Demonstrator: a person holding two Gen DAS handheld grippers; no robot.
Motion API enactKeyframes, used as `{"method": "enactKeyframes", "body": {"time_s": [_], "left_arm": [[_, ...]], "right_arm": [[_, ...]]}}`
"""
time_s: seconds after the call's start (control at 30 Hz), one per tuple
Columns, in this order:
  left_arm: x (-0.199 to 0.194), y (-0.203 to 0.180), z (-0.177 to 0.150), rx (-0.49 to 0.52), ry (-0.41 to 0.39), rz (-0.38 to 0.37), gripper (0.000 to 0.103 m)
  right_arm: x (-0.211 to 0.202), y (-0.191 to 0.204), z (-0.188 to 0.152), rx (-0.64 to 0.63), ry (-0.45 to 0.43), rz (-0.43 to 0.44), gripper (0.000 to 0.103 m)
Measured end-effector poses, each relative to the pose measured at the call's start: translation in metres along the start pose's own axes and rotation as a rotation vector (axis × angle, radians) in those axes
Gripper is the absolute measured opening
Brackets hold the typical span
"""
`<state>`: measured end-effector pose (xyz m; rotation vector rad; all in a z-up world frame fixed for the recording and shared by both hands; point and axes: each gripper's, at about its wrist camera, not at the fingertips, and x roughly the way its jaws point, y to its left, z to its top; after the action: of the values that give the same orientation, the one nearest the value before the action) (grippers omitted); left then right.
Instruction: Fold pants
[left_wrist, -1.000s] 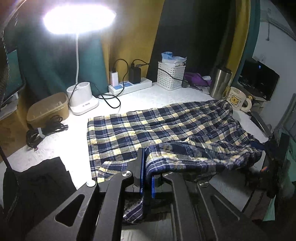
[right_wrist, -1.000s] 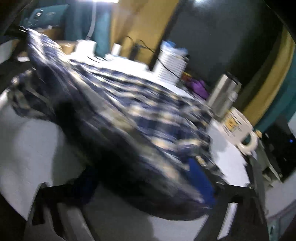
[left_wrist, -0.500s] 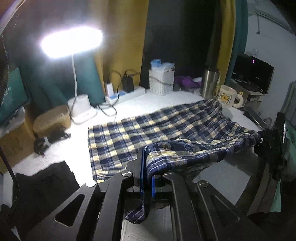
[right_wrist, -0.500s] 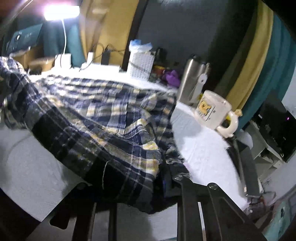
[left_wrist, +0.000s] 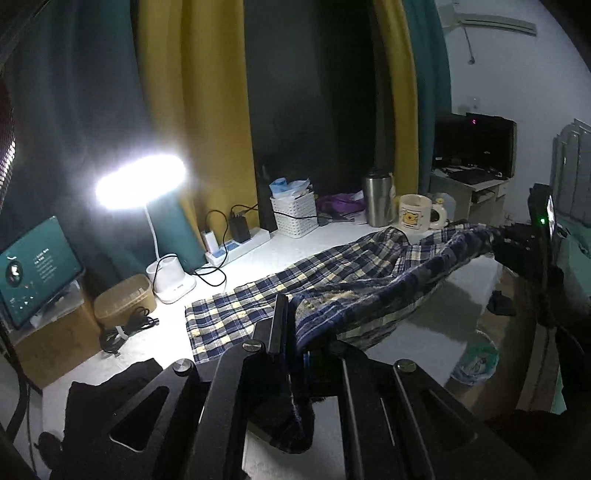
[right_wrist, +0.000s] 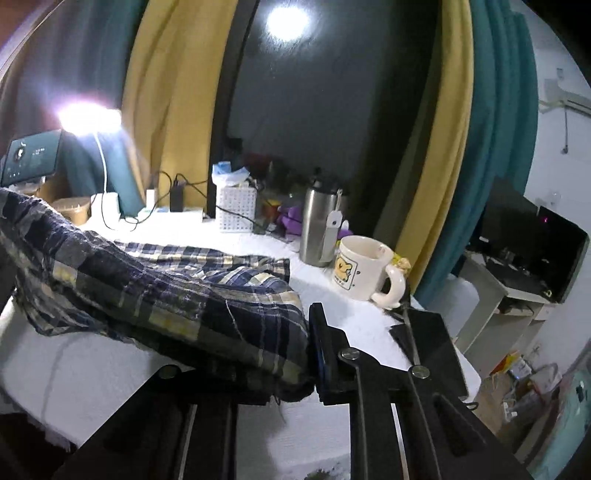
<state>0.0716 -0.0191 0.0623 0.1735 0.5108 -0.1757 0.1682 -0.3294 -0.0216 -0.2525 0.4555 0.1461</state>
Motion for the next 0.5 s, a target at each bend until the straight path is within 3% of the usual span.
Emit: {"method": "enactKeyframes", "body": {"time_s": [0.23, 0.5], "left_arm": [[-0.033, -0.023, -0.022, 0.028, 0.037, -0.033, 0.004], [-0.043, -0.038, -0.048, 0.06, 0.119, -0.048, 0.004]], "right_arm": [[-0.028, 0.003, -0.024, -0.002, -0.005, -0.033, 0.015], [-0.057, 0.011, -0.064, -0.01, 0.033, -0.057, 0.014]]}}
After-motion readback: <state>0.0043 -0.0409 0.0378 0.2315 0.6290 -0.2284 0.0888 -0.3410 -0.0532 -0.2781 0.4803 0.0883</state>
